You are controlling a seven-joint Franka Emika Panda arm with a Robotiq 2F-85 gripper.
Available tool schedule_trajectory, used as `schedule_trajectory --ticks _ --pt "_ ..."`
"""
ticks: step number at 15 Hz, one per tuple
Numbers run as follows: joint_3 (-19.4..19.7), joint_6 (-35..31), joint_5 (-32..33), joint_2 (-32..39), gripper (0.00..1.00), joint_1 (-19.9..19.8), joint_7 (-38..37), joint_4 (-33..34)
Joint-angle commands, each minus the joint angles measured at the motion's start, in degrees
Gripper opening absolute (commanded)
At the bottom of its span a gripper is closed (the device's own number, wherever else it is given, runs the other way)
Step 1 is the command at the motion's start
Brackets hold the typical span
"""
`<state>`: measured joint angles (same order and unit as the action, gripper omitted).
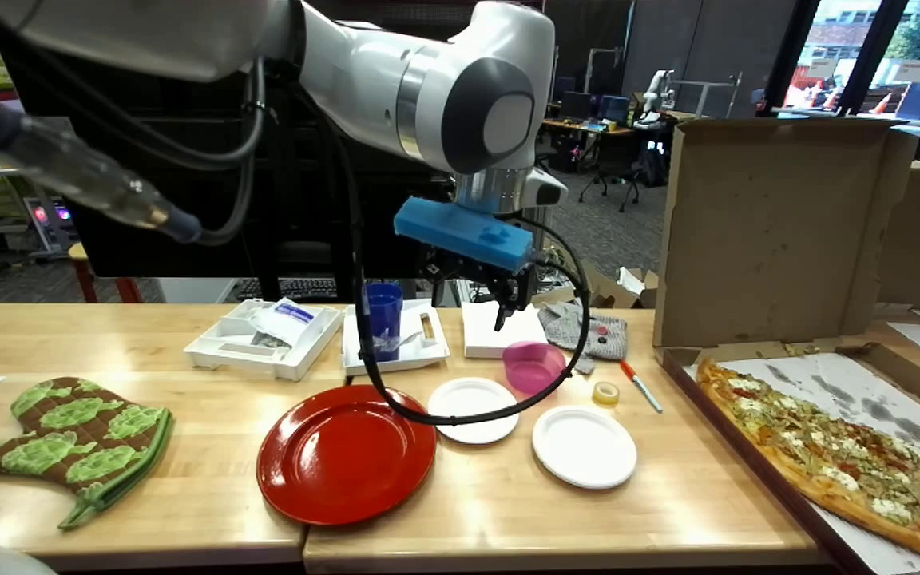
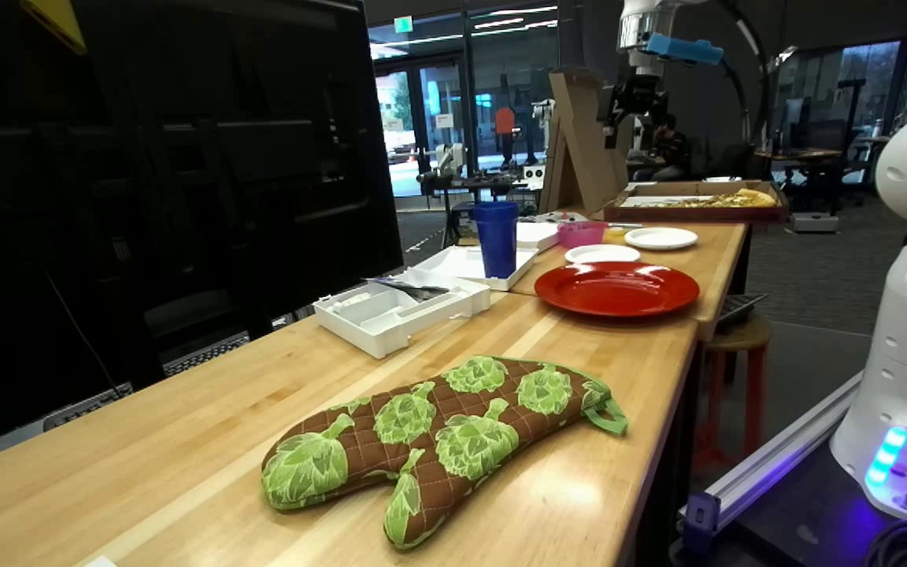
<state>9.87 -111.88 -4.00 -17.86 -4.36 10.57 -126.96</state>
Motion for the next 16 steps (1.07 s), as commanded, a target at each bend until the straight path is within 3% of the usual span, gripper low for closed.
schedule_trajectory --ticks 1,6,16 --pt "0.92 -4.87 -2.99 3.03 1.00 -0.56 1.55 -1.11" --pt "1.11 -8.80 -2.57 8.22 1.00 -1.85 1.05 -1.70" --pt "0.67 -9.81 -2.93 13.15 1.00 -3.52 -0.77 -4.16"
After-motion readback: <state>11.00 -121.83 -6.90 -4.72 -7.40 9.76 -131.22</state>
